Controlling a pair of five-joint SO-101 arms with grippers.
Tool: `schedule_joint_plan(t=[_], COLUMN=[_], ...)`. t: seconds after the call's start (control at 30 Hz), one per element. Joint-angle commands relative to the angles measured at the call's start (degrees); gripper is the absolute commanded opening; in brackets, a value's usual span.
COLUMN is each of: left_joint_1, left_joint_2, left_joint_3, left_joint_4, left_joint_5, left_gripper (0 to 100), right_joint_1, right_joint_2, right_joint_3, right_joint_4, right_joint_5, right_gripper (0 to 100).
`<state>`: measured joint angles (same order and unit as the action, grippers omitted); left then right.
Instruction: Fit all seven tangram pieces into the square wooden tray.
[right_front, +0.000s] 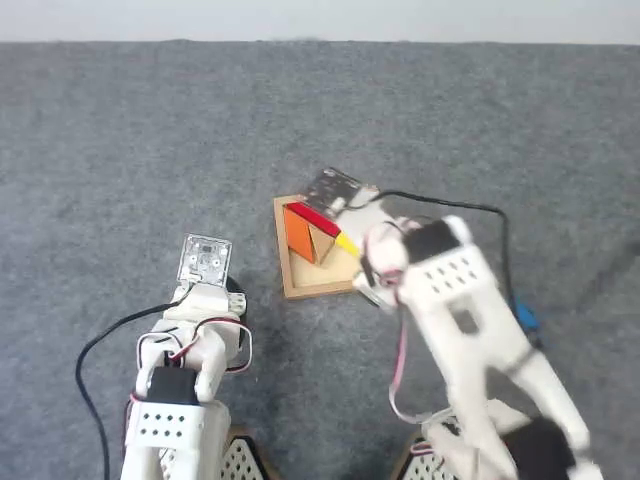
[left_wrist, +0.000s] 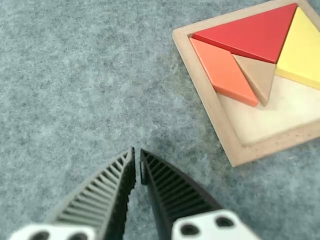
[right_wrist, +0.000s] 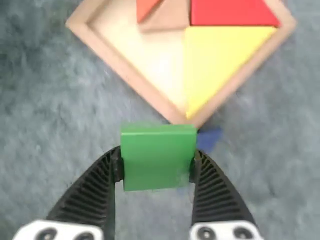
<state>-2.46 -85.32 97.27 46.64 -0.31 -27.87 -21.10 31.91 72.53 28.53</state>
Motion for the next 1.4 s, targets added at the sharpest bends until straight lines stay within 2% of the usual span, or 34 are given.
schedule_joint_plan(t=[0.0, 0.3, 0.57, 0.67, 0.97, 1.2, 1.37], left_joint_1=[-0.3, -0.3, -0.3, -0.3, -0.3, -0.3, -0.3], left_joint_2=[-0.7, -0.7, -0.7, -0.7, -0.7, -0.7, -0.7], left_joint_3=[-0.5, -0.5, -0.5, -0.5, -0.5, -0.5, -0.5], left_joint_4=[0.1, 0.1, 0.1, 0.1, 0.1, 0.1, 0.1], left_joint_5=[0.4, 0.4, 0.4, 0.4, 0.4, 0.4, 0.4], left_gripper=[2, 2, 2, 2, 2, 2, 2], right_joint_1=[-2.3, -5.2, -5.2, -5.3, -5.4, -5.4, -5.2], right_joint_2=[13.8, 35.2, 45.1, 45.5, 45.5, 43.9, 35.3], right_joint_3=[-11.3, -29.1, -36.7, -36.9, -36.9, -39.7, -36.7], right_joint_4=[-2.4, -2.5, -2.2, -2.4, -2.5, -1.1, -1.0], right_joint_5=[-3.2, -3.4, -6.2, -6.2, -6.2, -6.2, -6.2], right_gripper=[1.8, 1.7, 2.1, 3.7, 22.5, 23.5, 23.5])
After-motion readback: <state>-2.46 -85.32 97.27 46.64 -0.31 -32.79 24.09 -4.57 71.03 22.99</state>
